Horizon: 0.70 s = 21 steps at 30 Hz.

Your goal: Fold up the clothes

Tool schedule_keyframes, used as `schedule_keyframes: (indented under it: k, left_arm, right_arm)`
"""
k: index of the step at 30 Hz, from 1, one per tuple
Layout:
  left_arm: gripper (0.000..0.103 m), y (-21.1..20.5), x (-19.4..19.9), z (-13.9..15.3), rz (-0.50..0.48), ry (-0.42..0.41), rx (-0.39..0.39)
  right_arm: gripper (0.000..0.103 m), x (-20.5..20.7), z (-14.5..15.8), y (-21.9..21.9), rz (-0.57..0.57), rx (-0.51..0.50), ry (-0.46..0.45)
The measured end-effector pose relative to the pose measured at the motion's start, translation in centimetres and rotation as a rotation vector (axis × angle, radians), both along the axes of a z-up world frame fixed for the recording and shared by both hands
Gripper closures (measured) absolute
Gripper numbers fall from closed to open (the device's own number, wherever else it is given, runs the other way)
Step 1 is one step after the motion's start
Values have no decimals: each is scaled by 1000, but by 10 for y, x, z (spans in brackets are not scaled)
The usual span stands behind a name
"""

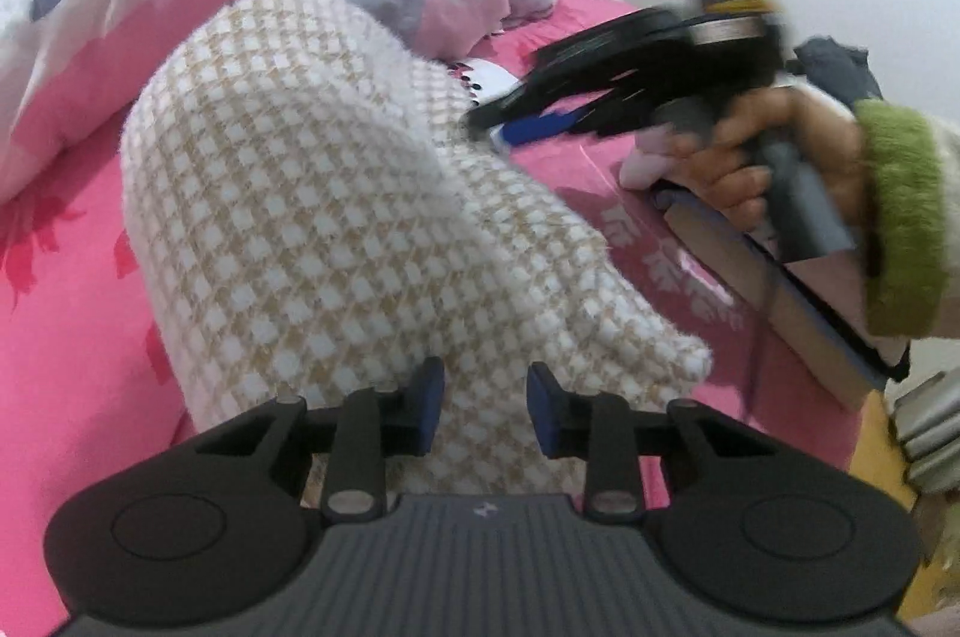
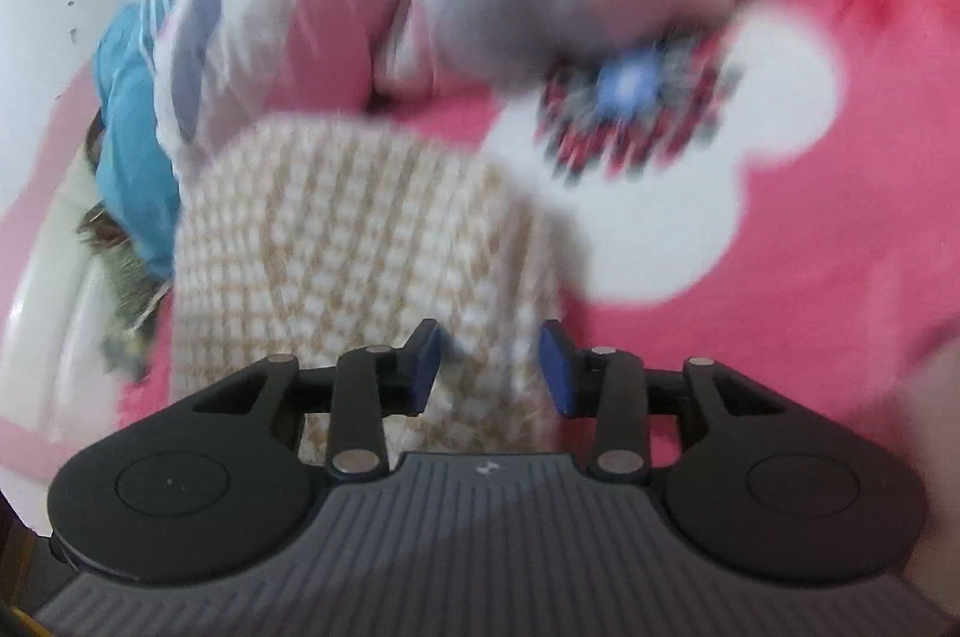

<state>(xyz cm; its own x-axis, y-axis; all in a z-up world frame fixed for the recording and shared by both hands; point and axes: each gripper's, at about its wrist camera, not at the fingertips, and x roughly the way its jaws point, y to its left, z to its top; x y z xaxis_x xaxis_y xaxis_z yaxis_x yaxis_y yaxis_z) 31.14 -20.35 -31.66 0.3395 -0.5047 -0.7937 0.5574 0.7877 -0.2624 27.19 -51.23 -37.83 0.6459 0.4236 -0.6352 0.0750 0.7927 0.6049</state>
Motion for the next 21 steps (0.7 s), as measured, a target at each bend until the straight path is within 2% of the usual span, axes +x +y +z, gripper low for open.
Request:
schedule_keyframes:
  k: [1,3,5,6,7,10,11,13,17,21]
  left_arm:
    - [72,0,0,-3,-3,-5,13]
    - [72,-1,0,-7,-9,-14,16]
    - [73,-1,-1,-10,-14,-23,14]
    - [73,-1,-1,-11,-17,-27,13]
    - [73,-1,-1,-13,-20,-31,11]
    - [75,-1,-2,-21,-32,-14,8]
    - [75,-3,-3,-26,-23,-10,10]
    - [75,-5,-7,-29,-5,-30,14]
    - [75,-5,-13,-30,16,-62,4]
    - [75,-1,-18,-35,42,-83,-26]
  right_arm:
    - [68,-8,16,1,6,-33,-40]
    - [70,-28,49,14,94,-76,-140]
    - [71,-45,69,37,257,-125,-211]
    - [72,-52,69,51,349,-152,-219]
    - [73,-56,61,63,418,-191,-196]
    - [77,-60,-2,96,529,-409,-75]
    - [77,-64,-22,102,530,-449,-93]
    - [77,-65,-23,109,516,-478,-111]
    - [81,-53,23,113,504,-521,-11]
    - [81,-31,109,125,425,-496,-238]
